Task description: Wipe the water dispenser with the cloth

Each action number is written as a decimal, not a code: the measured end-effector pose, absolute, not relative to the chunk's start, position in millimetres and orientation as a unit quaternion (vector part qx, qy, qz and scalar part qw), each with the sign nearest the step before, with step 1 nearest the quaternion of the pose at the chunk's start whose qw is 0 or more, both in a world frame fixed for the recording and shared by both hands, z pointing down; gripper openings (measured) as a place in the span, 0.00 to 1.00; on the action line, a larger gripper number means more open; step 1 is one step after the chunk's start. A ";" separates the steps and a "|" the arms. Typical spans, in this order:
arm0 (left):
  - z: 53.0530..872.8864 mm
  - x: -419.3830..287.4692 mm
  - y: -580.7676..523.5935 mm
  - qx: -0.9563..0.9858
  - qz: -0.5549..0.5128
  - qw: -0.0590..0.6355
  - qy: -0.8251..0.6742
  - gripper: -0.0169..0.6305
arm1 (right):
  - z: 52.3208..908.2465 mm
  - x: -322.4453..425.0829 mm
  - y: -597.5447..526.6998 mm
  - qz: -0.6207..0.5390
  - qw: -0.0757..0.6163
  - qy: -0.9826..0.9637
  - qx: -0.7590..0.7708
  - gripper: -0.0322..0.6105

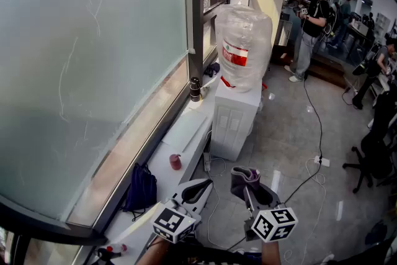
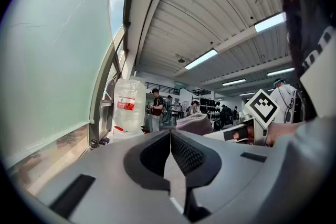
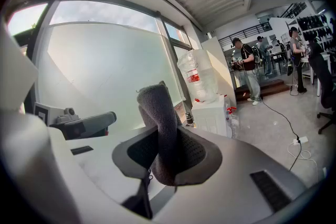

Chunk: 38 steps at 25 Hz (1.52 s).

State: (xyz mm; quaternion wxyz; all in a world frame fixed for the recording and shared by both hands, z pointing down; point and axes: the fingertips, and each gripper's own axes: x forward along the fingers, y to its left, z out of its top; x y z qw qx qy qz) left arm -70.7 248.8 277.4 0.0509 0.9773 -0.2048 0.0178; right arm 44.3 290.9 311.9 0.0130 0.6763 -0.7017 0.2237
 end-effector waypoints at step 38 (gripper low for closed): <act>297.1 -142.6 171.8 0.984 0.023 0.061 -0.163 0.06 | 322.8 -11.8 223.6 0.226 -0.002 -0.657 0.720 0.21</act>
